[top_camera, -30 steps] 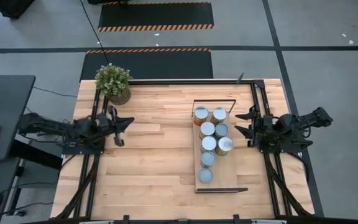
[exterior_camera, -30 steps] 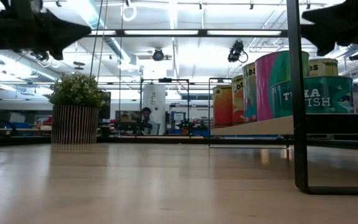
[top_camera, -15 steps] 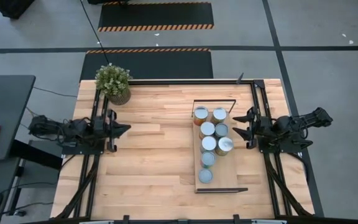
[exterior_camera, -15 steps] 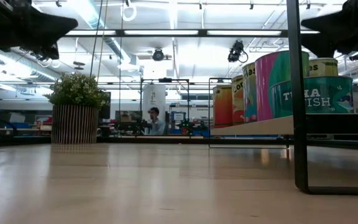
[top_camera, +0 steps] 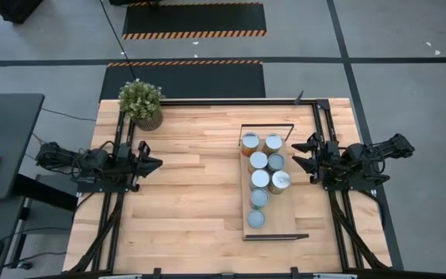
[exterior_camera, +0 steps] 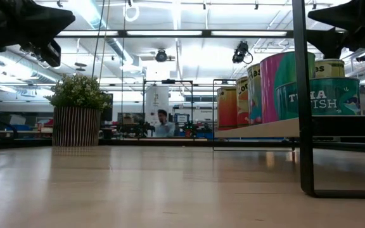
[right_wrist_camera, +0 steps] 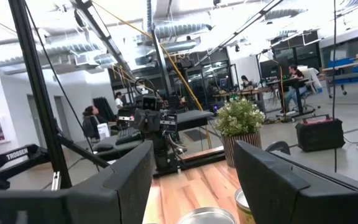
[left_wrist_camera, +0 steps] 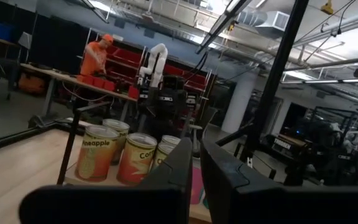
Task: Pick and place cans onto a shelf
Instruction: Return to Home Position
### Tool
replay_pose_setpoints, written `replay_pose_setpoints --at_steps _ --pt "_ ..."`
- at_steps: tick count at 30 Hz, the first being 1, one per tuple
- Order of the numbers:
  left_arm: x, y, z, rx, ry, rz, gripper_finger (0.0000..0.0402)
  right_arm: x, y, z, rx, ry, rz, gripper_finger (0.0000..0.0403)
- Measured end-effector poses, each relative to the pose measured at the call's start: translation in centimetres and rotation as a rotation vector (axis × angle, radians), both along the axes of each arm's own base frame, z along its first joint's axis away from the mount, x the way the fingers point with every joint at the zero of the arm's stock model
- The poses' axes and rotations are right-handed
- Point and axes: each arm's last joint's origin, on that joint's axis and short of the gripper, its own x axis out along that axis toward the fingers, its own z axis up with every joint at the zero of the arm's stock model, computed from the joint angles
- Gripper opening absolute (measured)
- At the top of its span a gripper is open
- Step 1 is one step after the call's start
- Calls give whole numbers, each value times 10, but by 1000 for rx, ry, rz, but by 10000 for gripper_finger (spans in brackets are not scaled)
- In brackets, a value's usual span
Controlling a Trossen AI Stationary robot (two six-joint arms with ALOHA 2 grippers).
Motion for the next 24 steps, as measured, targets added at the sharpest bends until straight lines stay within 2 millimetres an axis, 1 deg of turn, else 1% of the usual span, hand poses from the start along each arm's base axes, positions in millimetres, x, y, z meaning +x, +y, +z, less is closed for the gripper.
replay_pose_setpoints --at_steps 6,13,24 --pt "0 0 0 0 0 0 32 0 0 0 0 0 0 229" --pt "0 0 0 1 0 0 36 0 0 0 0 0 0 229" --pt "0 0 0 2 0 1 31 0 0 0 0 0 0 229"
